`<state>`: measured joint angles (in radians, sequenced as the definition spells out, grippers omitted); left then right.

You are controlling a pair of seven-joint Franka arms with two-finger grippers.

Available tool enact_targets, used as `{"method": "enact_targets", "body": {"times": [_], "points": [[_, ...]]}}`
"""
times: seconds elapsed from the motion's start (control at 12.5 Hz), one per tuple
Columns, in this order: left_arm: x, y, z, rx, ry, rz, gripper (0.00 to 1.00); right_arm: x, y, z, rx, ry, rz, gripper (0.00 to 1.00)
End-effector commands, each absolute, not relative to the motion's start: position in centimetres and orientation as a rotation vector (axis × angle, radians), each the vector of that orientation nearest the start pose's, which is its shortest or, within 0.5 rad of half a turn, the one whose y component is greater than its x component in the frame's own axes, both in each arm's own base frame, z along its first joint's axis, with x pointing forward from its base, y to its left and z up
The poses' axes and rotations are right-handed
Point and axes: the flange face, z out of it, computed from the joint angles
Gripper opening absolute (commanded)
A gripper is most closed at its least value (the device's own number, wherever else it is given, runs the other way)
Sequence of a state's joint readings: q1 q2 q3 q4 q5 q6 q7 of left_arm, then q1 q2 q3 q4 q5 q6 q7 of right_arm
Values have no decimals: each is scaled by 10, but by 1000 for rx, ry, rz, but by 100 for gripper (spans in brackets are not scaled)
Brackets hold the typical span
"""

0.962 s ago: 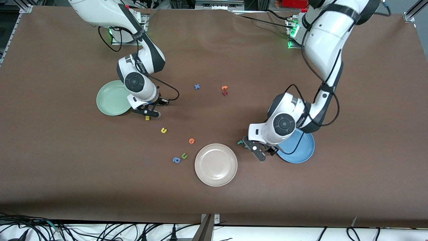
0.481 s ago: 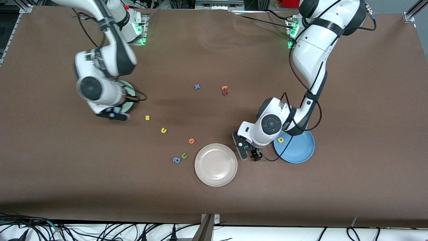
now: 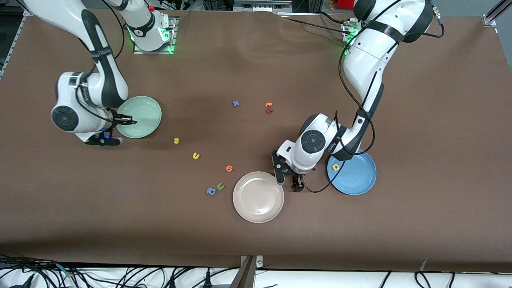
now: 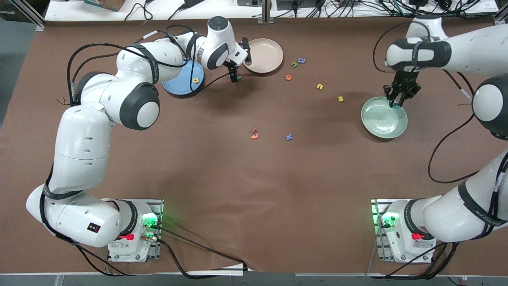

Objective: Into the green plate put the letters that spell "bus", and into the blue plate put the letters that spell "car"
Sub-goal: 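Place the teal letter on the green plate while the left gripper reaches teal 'c'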

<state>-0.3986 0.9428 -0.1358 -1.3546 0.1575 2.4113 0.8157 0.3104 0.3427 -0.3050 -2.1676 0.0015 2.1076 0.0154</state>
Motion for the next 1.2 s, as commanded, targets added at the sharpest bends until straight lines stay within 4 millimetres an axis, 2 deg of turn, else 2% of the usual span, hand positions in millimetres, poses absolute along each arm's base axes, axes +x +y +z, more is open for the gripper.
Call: {"method": "enact_targets", "body": {"times": [0.0,0.08,0.16,0.24,0.32,0.4,0.56,0.72,0.8,0.96,1.04,1.12], "points": [[659,-356,165,-2322,2026,-186,91,504,-7,197,-3173,-19,589,12],[658,-357,165,-2321,2028,-182,91,504,-8,196,-3173,-16,594,25],[657,-357,163,-2322,2030,-168,91,504,-8,197,-3173,-16,592,63],[654,-355,159,-2324,2032,-154,91,504,-8,196,-3173,-16,594,90],[651,-354,155,-2326,2035,-136,91,506,-7,202,-3172,2,586,99],[649,-352,152,-2329,2038,-101,91,508,-5,213,-3167,6,584,99],[646,-349,154,-2312,2066,-34,87,526,10,246,-3157,30,580,99],[645,-351,156,-2293,2089,-24,76,542,49,266,-3108,145,526,99],[645,-352,157,-2291,2090,-27,74,545,67,270,-3107,196,502,99],[647,-353,159,-2289,2092,-36,61,547,112,274,-3111,288,449,99],[646,-354,160,-2289,2091,-39,51,549,127,271,-3111,320,405,99],[647,-353,160,-2306,2082,-40,44,548,139,260,-3112,305,388,98]]}}
